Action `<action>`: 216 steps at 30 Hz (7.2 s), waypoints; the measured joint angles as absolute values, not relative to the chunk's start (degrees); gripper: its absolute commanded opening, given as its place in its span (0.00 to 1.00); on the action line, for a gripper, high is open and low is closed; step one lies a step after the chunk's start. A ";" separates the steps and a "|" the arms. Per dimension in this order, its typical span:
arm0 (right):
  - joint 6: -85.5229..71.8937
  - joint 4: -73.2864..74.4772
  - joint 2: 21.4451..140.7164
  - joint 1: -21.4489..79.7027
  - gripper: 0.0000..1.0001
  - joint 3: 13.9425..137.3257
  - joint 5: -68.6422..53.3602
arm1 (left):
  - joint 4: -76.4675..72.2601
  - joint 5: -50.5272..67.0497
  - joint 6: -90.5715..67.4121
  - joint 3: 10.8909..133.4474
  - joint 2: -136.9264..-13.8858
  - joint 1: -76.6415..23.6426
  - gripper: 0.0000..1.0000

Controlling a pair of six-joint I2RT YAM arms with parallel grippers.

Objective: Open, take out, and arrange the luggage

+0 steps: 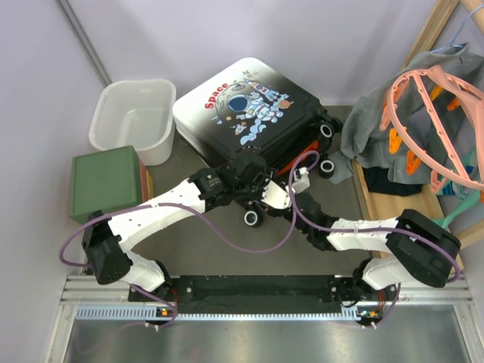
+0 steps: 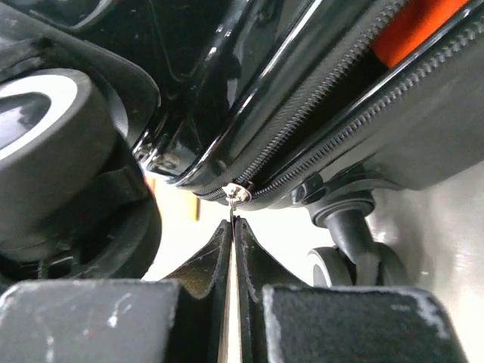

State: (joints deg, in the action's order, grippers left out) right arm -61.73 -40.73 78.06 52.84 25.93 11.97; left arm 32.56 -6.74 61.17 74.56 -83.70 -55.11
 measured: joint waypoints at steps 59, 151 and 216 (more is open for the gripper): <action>-59.20 11.64 64.05 71.57 0.62 36.01 33.08 | 35.59 7.62 47.99 75.75 -80.20 -48.58 0.99; -18.74 30.39 89.91 52.97 0.00 74.83 10.94 | -1.17 27.20 -12.47 35.57 -69.73 -25.02 0.00; -14.11 39.24 106.59 15.86 0.93 112.81 -5.19 | 4.97 19.81 -9.06 60.86 -77.91 2.31 0.80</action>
State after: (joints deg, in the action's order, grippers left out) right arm -14.11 39.24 106.59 15.86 112.81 -5.19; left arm 4.97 19.81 -9.06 60.86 -77.91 2.31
